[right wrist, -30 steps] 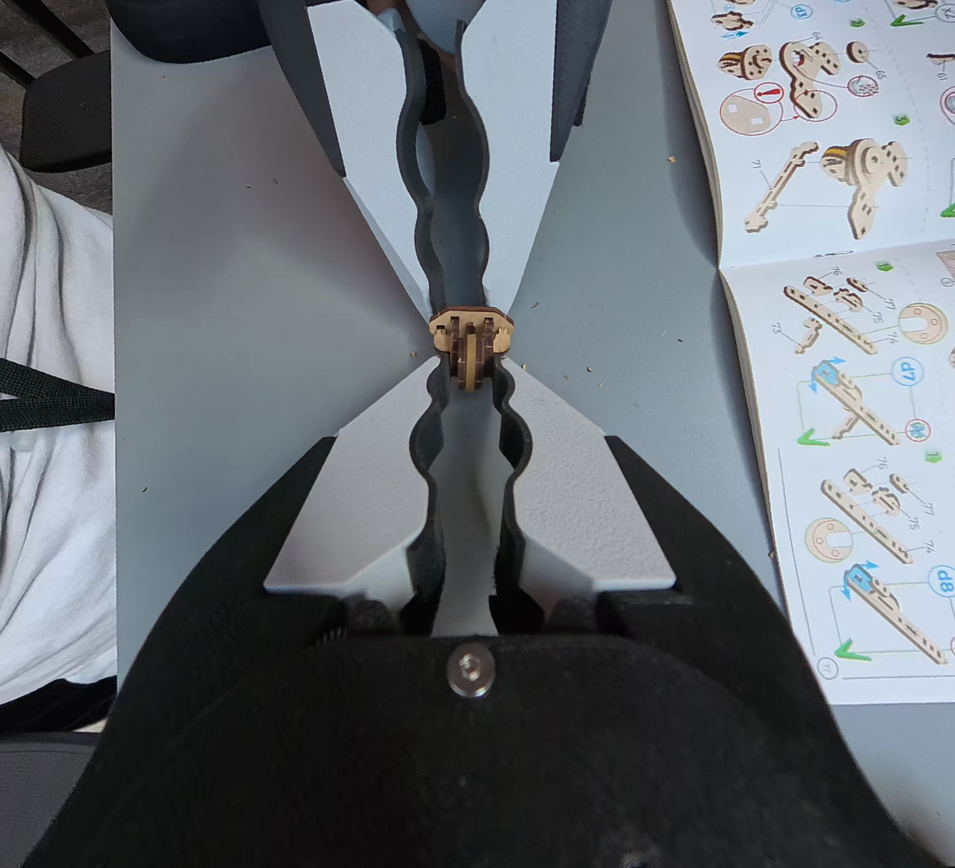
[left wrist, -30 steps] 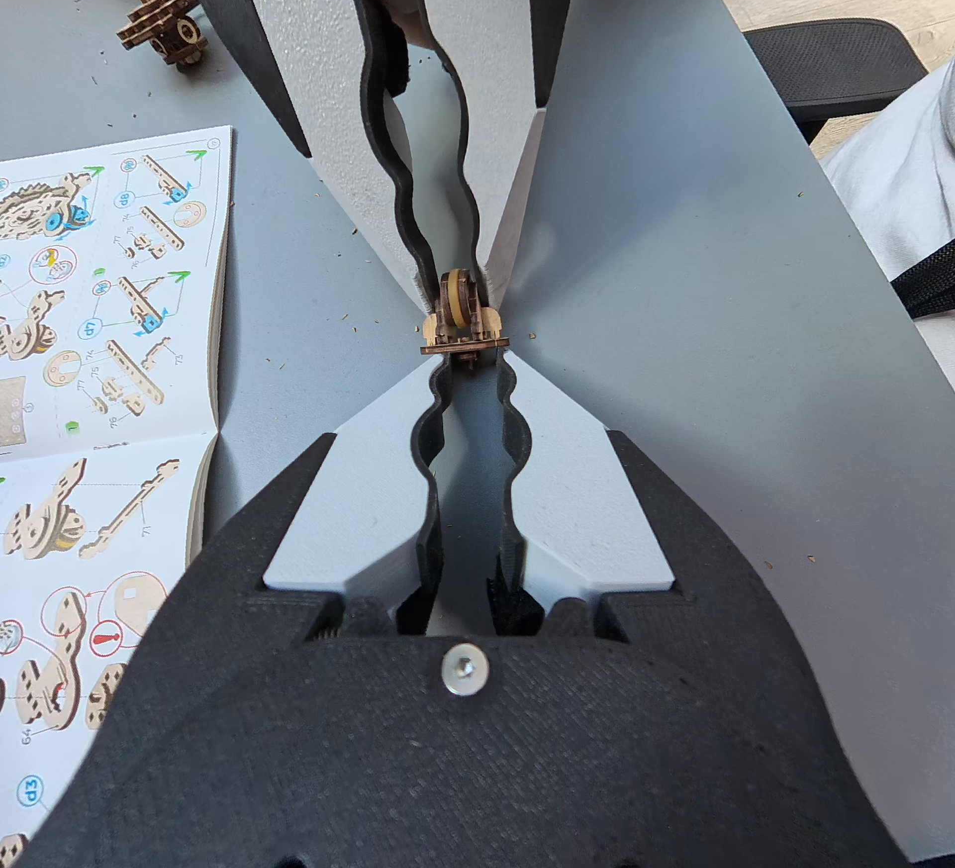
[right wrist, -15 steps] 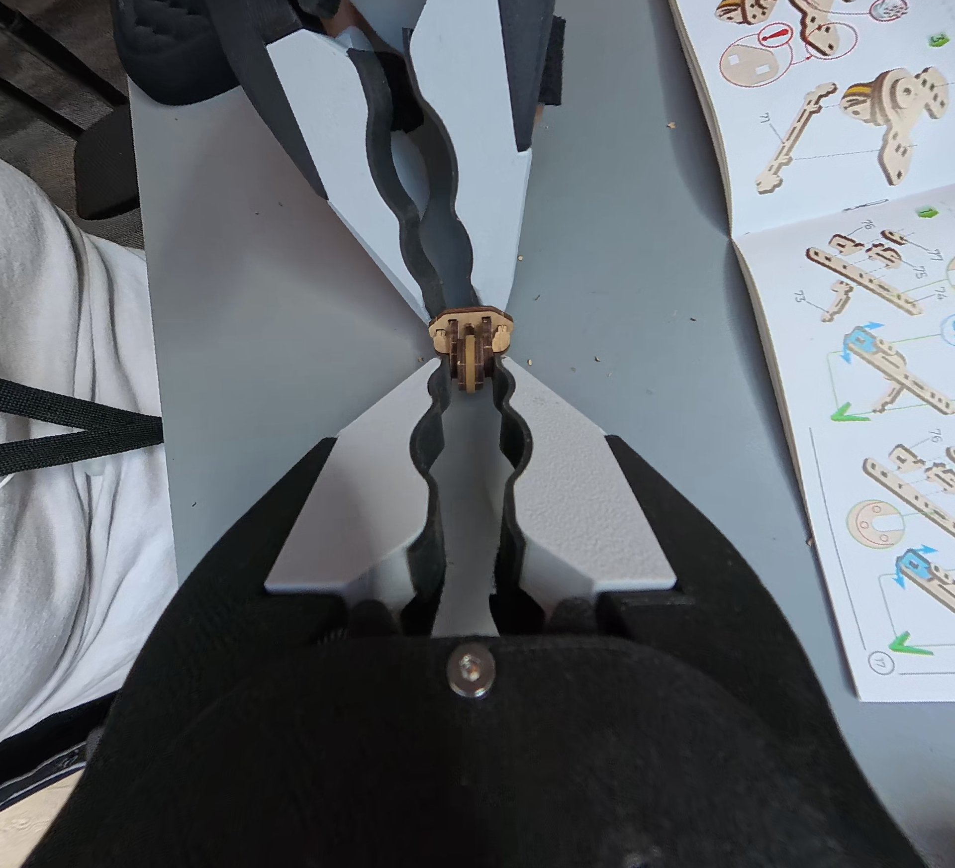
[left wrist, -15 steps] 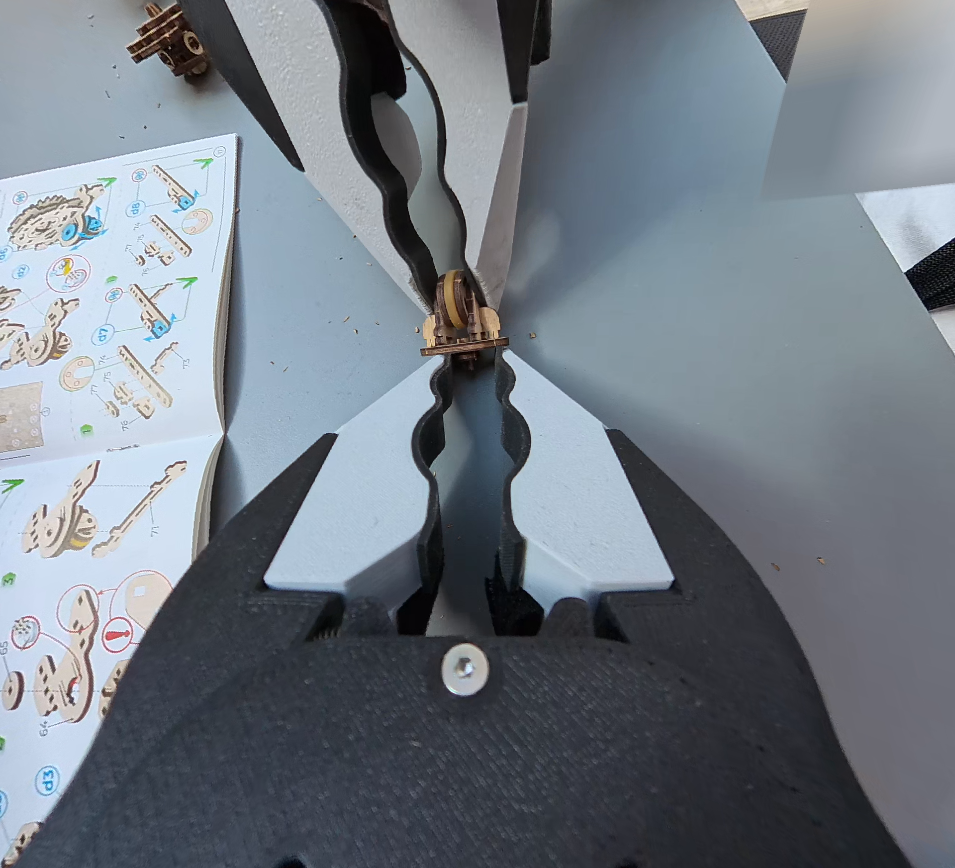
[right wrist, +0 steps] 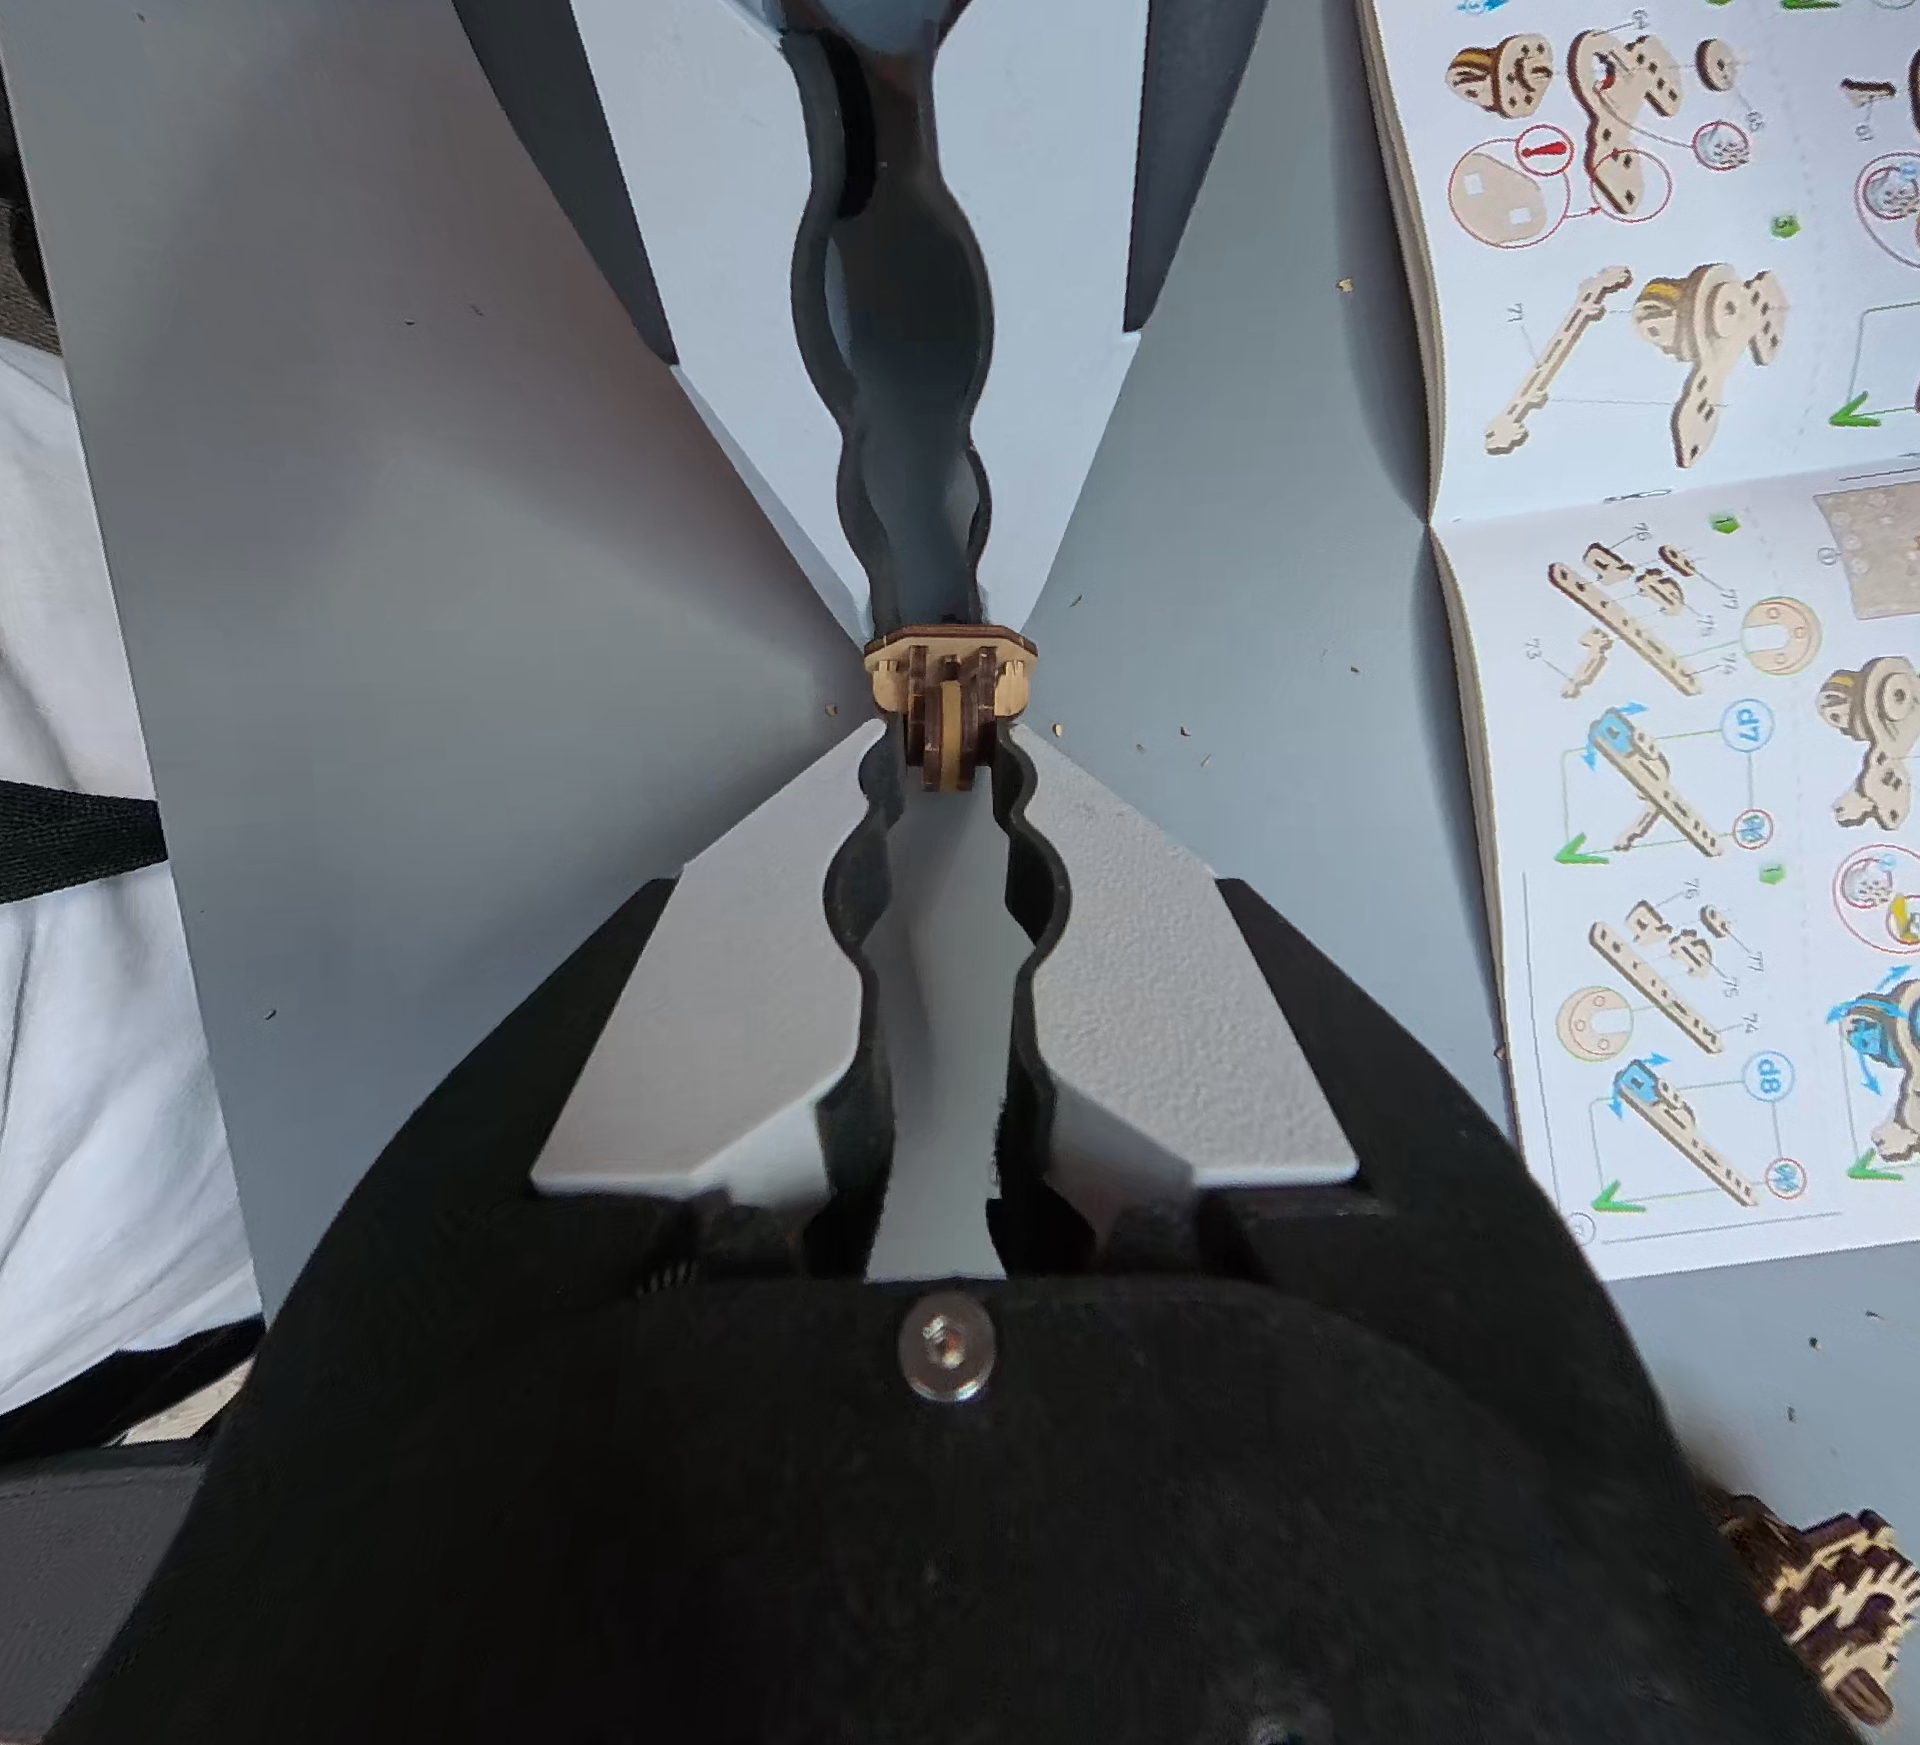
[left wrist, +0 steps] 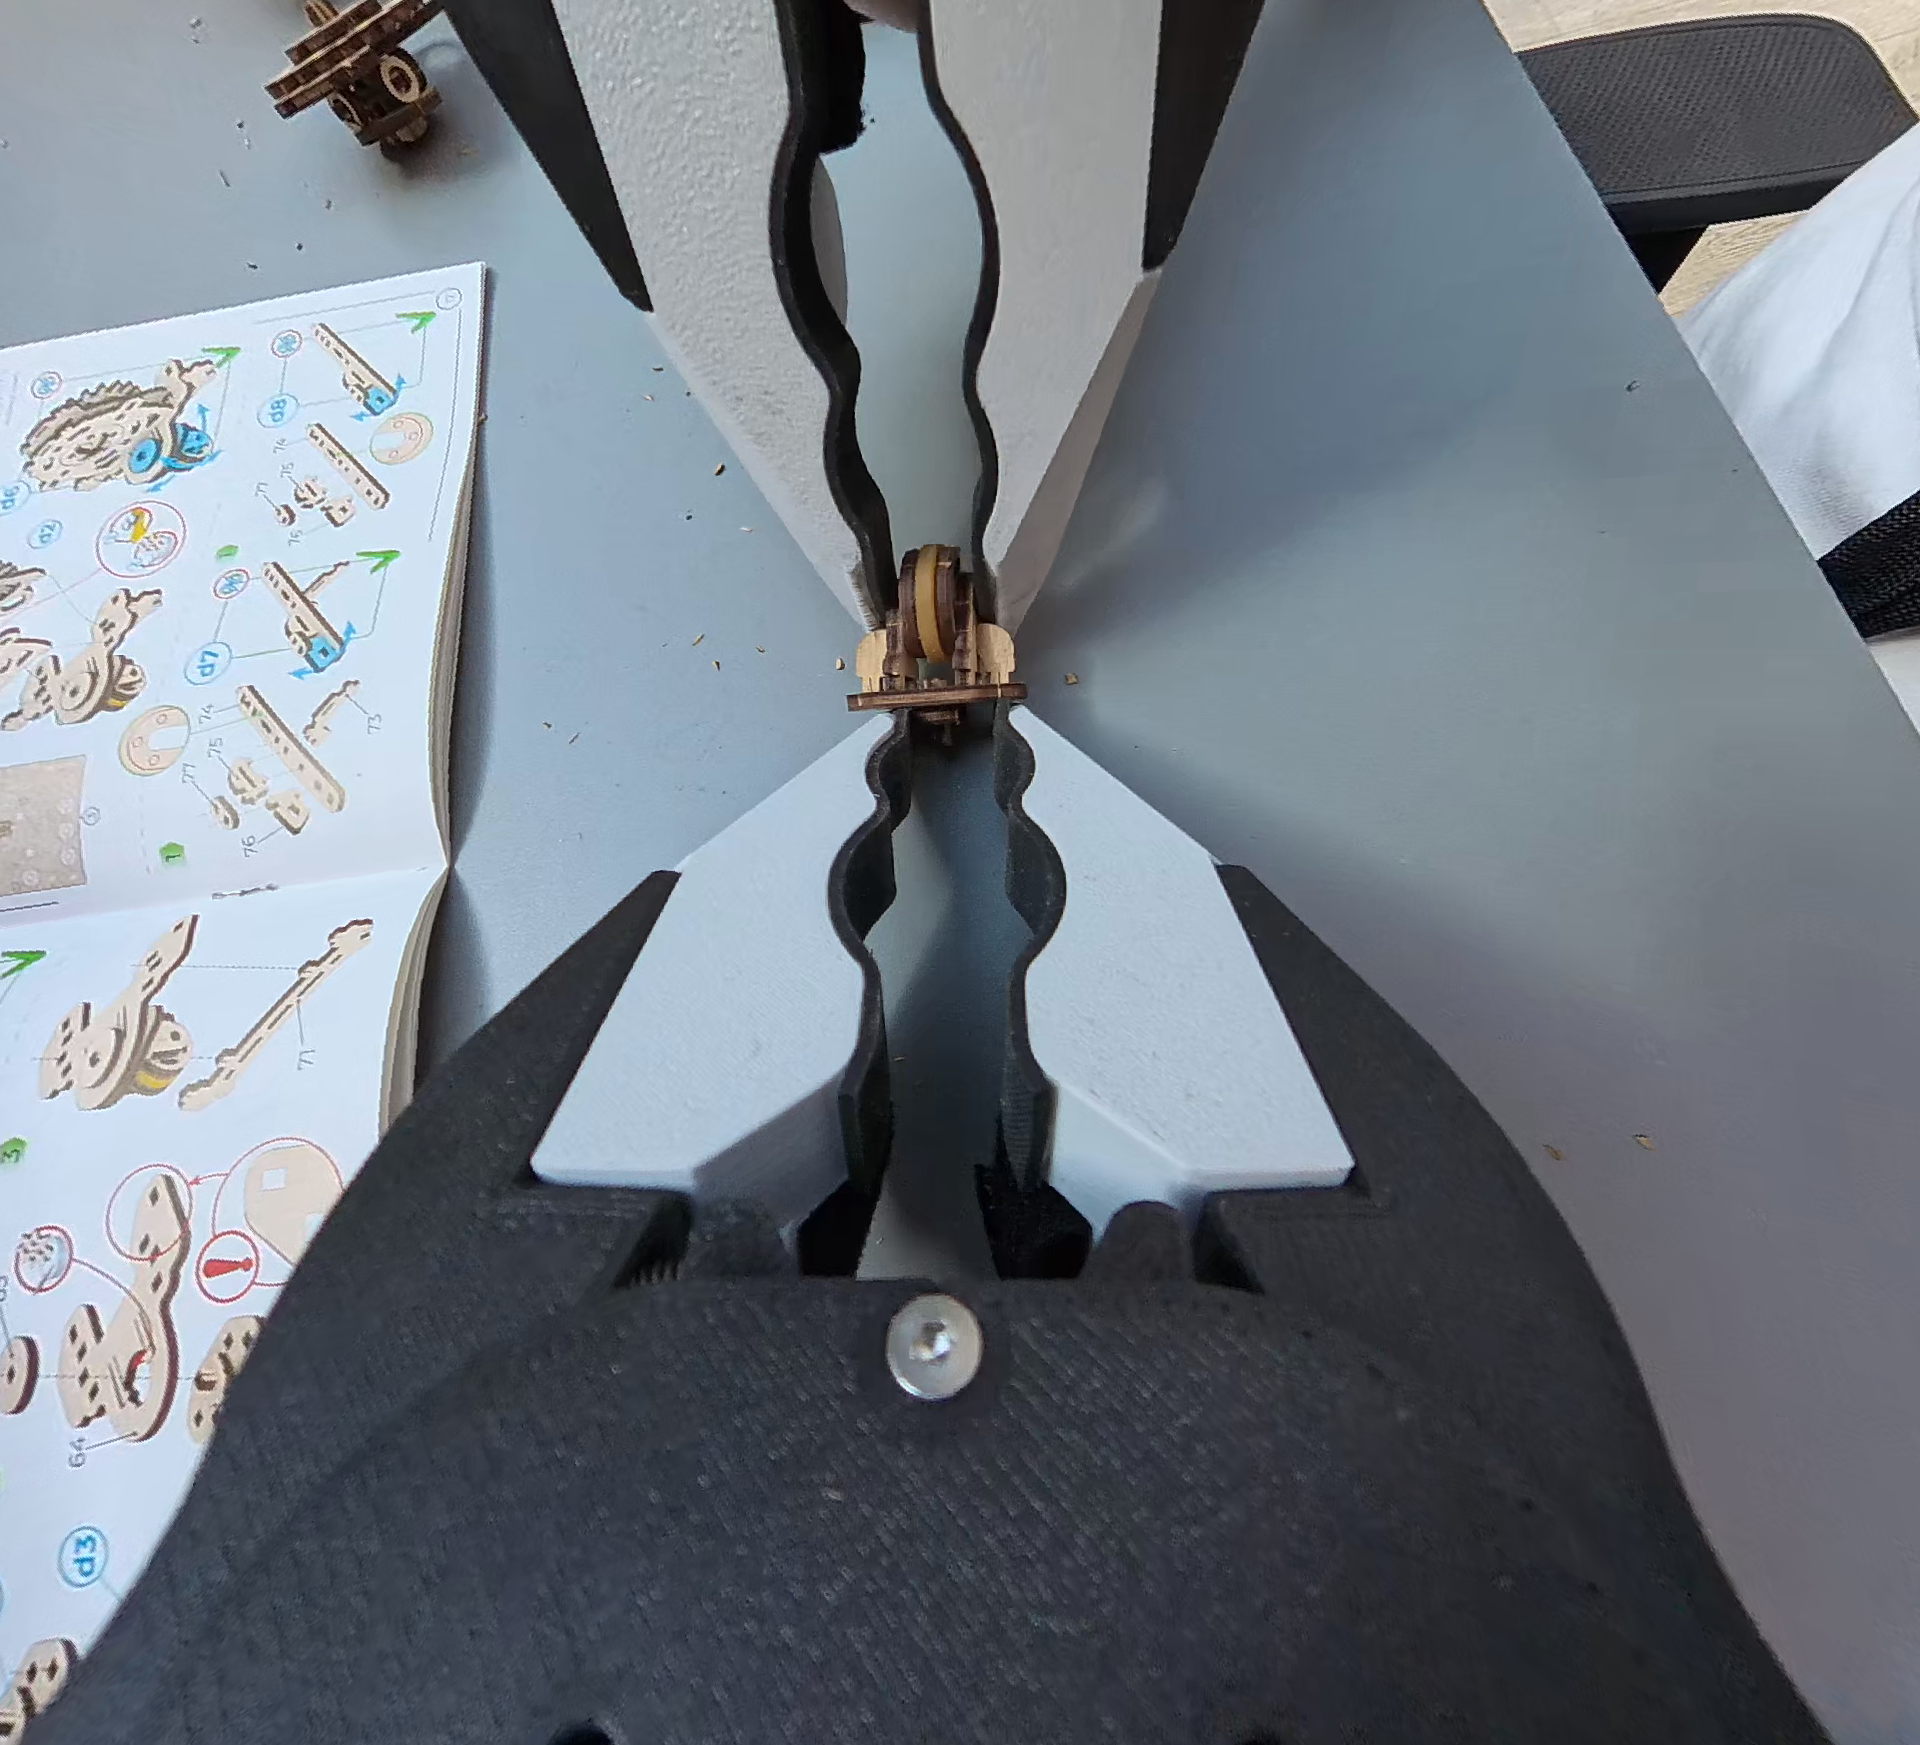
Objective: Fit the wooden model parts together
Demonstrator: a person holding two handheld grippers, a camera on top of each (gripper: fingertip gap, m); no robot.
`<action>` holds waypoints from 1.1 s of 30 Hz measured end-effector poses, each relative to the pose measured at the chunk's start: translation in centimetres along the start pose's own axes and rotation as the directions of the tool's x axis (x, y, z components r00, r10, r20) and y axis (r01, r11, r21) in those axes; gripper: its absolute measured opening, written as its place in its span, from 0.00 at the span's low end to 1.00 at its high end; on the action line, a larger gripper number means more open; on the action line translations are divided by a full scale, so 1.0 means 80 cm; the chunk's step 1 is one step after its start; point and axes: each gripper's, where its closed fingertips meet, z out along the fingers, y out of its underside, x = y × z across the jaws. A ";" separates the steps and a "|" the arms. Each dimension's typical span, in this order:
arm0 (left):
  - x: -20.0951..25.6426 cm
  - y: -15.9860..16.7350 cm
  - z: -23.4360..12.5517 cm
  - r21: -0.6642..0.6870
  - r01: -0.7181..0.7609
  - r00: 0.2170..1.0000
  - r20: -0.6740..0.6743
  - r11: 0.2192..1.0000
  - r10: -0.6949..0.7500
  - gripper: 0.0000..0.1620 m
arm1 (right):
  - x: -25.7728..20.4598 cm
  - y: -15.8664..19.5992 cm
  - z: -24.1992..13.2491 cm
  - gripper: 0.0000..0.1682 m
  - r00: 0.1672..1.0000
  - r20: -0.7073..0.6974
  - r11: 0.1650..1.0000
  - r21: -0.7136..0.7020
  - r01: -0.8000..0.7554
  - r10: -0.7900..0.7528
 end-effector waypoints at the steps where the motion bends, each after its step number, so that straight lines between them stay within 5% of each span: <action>1: 0.000 0.000 0.000 0.000 -0.001 1.000 0.001 1.000 0.001 0.08 | 0.000 0.000 0.000 0.08 1.000 -0.002 1.000 -0.010 0.001 -0.001; 13: 0.000 -0.001 0.000 -0.004 0.036 0.999 0.000 0.999 -0.036 0.08 | 0.000 -0.001 0.001 0.07 0.992 0.000 0.986 -0.112 -0.127 0.128; 20: 0.000 0.000 0.000 -0.003 0.013 1.000 0.014 1.000 -0.013 0.08 | 0.000 0.000 0.001 0.08 0.998 -0.006 0.993 -0.095 0.069 -0.070; 27: 0.001 -0.001 0.000 -0.001 -0.033 0.999 0.044 0.999 0.033 0.08 | 0.000 -0.003 0.000 0.08 0.999 0.006 0.997 0.061 0.049 -0.049; 33: 0.001 -0.002 0.001 -0.001 -0.070 0.995 0.065 0.998 0.069 0.08 | -0.001 0.000 -0.001 0.08 0.998 -0.003 0.998 0.021 0.058 -0.058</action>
